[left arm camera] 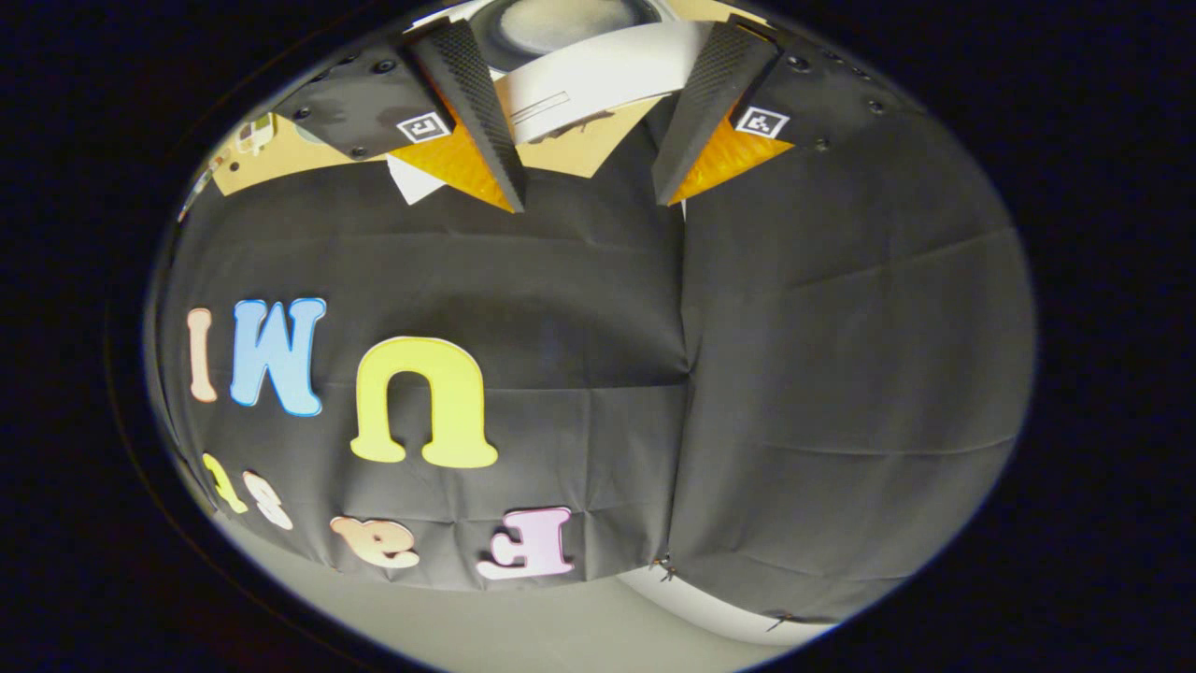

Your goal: Close the left gripper, press the button to open the rice cooker; take a wooden spoon from the chopstick holder with the right hand, scoop a spoonful of rice and pour it into the rice cooker, then put the wooden spoon back into the chopstick holder.

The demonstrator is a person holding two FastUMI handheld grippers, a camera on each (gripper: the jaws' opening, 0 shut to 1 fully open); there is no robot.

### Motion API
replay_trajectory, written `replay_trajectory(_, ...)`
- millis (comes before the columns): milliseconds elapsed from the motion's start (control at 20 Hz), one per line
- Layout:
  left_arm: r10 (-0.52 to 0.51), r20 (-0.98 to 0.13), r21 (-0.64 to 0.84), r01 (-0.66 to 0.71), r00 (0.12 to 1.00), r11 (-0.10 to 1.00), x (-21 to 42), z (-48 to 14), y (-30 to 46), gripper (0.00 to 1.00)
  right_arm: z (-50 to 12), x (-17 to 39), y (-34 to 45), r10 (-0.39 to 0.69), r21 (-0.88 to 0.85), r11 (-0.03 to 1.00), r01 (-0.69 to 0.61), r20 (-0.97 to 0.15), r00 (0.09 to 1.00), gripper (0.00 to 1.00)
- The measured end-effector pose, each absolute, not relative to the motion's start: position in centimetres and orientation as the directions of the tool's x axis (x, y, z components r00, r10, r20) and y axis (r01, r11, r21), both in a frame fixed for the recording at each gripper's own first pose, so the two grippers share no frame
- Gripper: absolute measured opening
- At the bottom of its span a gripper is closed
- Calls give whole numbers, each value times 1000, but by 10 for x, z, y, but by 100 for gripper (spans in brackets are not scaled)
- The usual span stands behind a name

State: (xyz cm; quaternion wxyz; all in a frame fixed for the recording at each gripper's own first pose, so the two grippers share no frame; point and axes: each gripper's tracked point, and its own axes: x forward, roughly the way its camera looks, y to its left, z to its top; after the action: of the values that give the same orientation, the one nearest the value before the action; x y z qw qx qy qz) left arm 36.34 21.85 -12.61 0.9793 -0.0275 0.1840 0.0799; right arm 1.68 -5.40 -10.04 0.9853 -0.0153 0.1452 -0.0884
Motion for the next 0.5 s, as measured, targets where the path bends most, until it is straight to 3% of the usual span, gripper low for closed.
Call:
replay_trajectory(50,144,-369,-28,-166,918,986,357,-128,213,92,-99,19,-54,-171,-61,985,161,-282,944,99)
replay_trajectory(500,91,-432,-34,-117,897,993,293,-172,163,95,-97,27,-53,-105,-38,994,99,-291,951,99)
